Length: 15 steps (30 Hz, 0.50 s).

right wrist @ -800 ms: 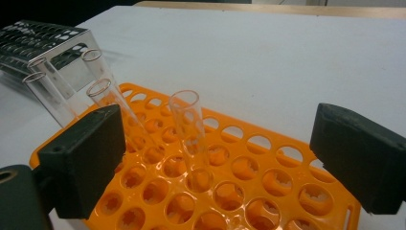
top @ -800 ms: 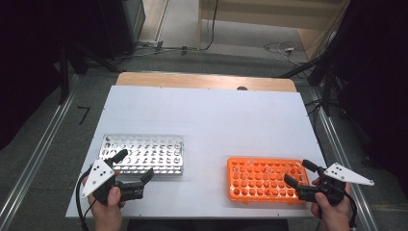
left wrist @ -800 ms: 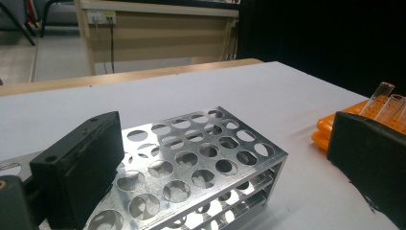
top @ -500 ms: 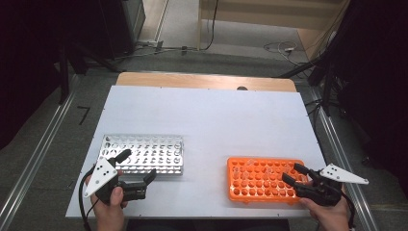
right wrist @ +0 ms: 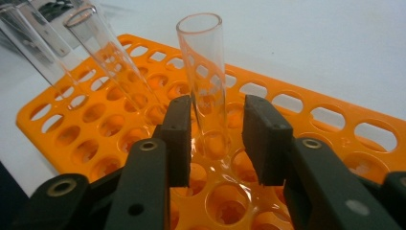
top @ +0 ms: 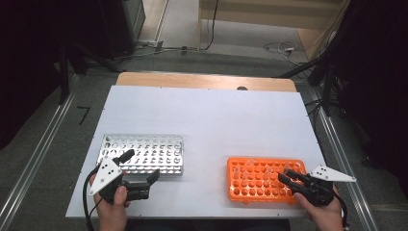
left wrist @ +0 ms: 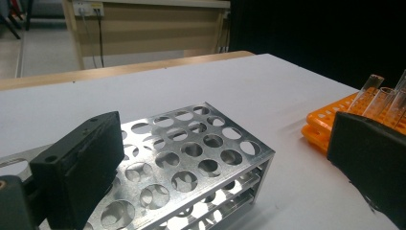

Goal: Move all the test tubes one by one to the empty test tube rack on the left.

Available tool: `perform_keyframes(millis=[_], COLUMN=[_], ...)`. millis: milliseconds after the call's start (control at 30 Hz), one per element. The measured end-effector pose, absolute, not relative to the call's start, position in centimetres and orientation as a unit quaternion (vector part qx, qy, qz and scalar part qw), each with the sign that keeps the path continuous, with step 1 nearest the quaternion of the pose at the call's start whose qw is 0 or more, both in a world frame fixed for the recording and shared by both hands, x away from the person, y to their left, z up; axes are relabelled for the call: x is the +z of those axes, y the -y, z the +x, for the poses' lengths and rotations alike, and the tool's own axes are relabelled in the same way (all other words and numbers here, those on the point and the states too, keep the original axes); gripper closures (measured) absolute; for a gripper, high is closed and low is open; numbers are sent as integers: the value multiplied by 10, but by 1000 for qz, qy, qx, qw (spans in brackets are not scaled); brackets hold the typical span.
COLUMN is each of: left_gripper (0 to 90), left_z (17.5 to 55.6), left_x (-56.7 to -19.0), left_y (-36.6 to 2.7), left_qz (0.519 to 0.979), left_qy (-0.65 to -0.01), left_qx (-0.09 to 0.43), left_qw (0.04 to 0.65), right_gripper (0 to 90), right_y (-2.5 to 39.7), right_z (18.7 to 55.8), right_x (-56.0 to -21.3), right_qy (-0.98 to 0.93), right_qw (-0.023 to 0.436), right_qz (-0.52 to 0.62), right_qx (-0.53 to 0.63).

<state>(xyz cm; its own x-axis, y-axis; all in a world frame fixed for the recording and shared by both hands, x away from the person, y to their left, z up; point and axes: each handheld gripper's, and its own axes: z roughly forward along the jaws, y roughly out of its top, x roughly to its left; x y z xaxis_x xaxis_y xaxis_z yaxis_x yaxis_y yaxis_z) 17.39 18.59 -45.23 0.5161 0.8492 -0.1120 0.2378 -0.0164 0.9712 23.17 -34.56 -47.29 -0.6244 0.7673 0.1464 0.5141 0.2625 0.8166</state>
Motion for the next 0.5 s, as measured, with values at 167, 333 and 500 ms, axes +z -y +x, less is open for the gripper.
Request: perform_keyframes(millis=[167,333,500], left_gripper=[0,0,0], left_z=[173,174,173], left_x=[-451,-452,-451], left_y=[-185,-183,-179], left_qz=[661,663,668], left_qy=[-410,-409,-404], left_qx=[270,266,264], left_qw=[567,568,566], right_gripper=[677,724,738], right_y=[341,339,340], right_z=[231,230,232], right_x=[-475,-476,-475], right_qy=[-790,-792,-790], right_qw=[148,163,154], right_qz=[401,397,404], right_qx=[439,434,436])
